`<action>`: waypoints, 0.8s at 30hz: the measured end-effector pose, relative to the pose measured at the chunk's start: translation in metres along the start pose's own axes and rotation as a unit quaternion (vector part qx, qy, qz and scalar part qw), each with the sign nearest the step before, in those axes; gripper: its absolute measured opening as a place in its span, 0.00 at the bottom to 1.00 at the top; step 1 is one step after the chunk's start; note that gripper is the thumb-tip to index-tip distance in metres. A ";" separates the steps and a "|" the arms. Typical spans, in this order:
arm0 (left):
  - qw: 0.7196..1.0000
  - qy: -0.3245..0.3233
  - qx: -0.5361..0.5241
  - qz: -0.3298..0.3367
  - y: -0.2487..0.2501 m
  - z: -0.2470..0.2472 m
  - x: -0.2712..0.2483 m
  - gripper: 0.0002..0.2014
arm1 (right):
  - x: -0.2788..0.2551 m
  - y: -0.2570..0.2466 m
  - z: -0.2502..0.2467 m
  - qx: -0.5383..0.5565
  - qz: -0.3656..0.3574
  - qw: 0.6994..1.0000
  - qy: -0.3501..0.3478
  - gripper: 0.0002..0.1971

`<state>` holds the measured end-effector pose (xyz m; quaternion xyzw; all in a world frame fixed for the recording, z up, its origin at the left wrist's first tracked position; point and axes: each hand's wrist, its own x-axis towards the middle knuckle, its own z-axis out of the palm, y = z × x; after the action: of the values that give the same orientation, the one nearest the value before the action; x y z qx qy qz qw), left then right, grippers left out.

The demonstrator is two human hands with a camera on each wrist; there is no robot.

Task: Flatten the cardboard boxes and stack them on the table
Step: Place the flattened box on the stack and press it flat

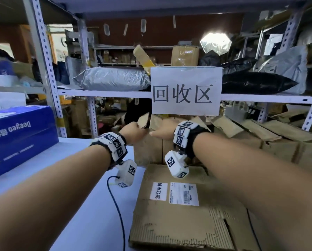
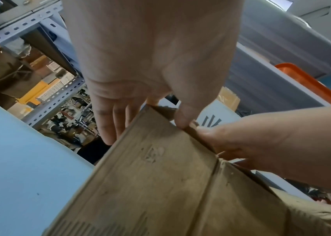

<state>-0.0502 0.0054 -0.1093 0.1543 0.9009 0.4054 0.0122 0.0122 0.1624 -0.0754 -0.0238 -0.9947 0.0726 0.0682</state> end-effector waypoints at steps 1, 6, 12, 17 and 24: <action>1.000 0.012 -0.003 -0.009 -0.002 0.000 0.003 0.18 | 0.006 0.001 0.006 -0.004 0.015 1.000 0.002 0.35; 0.998 0.065 0.009 -0.005 -0.010 -0.008 0.011 0.16 | 0.012 -0.001 0.011 -0.020 0.065 0.997 0.024 0.50; 0.986 0.145 -0.084 0.011 0.009 -0.036 -0.010 0.19 | -0.004 -0.021 -0.006 0.026 0.093 0.989 0.108 0.20; 0.978 0.193 -0.051 0.059 0.029 -0.065 -0.066 0.14 | -0.034 -0.034 -0.033 0.306 0.096 0.941 0.108 0.18; 0.924 0.213 -0.299 0.111 0.052 -0.041 -0.175 0.15 | -0.144 -0.016 -0.036 0.665 0.081 0.737 0.091 0.05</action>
<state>0.1247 -0.0426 -0.0617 0.1523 0.6966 0.6776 -0.1798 0.1591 0.1439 -0.0564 -0.0597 -0.6762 0.7186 0.1509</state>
